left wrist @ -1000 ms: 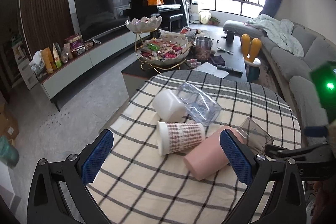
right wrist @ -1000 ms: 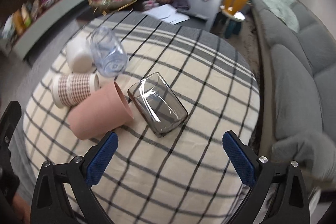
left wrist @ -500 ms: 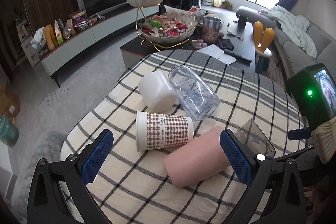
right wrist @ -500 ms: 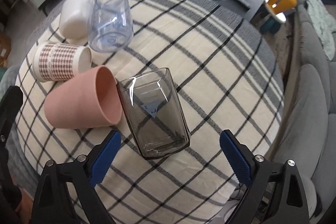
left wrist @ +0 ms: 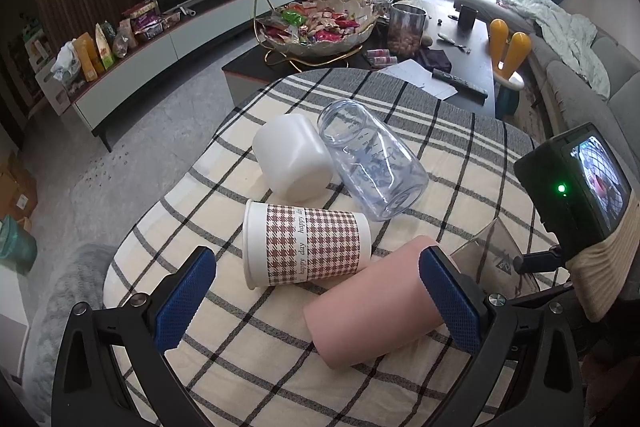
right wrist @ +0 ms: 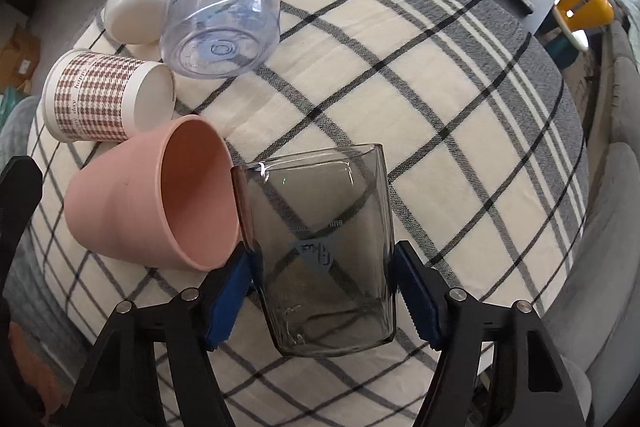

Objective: Flip cup upside down
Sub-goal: 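Lift the grey tumbler with the right gripper and rotate it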

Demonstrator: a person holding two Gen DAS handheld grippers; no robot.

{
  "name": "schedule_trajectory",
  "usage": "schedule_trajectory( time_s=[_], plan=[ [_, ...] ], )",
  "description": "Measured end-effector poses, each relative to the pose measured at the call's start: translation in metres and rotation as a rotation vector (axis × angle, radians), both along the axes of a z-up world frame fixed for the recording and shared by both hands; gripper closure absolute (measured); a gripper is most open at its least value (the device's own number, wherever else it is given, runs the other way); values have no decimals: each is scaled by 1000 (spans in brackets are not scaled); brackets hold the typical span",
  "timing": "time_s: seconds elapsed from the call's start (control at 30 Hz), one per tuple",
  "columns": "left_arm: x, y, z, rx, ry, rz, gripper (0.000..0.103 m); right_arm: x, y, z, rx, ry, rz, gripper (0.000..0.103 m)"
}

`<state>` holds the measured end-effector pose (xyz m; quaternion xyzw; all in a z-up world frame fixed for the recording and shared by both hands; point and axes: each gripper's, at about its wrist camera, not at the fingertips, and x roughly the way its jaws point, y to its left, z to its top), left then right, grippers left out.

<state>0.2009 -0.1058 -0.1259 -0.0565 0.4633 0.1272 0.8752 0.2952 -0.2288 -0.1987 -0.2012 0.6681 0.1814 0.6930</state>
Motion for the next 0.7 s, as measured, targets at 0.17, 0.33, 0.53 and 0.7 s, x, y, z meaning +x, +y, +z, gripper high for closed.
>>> schedule_trajectory(
  time_s=[0.17,0.33,0.53,0.7],
  plan=[
    [-1,1,1,-1,-5,-9,0,-4,-6,3,-2,-28,-47,34],
    [-9,7,12,-29,-15,-55,0,-17,-17,18,11,-56,-152,34],
    [-35,22,41,-37,-90,-199,0,-49,-29,49,80,-91,-374,34],
    [-66,64,63,-28,-168,-289,0,-99,-24,65,186,-77,-585,34]
  ],
)
